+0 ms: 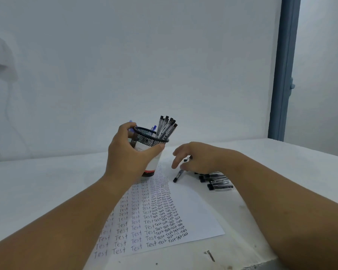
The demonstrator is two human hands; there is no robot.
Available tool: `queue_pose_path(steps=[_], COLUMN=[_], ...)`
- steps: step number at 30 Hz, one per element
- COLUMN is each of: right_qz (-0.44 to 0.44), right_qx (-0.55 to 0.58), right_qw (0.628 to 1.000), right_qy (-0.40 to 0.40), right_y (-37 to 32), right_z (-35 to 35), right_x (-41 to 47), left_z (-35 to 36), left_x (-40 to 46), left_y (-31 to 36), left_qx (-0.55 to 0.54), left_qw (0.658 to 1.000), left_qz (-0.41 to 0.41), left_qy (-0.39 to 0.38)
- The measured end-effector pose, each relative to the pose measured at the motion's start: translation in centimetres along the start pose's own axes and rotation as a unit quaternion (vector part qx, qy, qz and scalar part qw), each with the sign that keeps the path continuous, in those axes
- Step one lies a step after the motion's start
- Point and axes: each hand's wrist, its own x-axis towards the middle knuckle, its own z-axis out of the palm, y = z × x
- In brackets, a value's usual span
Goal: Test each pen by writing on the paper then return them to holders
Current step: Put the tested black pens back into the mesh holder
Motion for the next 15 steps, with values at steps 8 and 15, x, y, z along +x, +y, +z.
queue_pose_path(steps=[8,15], right_qz=[-0.053,-0.040], right_qx=[0.022,0.076], right_qw=[0.998,0.996], right_qy=[0.039,0.036], right_y=[0.61,0.48], right_z=[0.36,0.85], right_x=[0.23,0.00], left_z=[0.07,0.08], left_x=[-0.06,-0.21], left_y=[0.18,0.27], left_qx=[-0.002,0.001], left_qw=[1.000,1.000], left_qz=[0.000,-0.002], left_qy=[-0.003,-0.006])
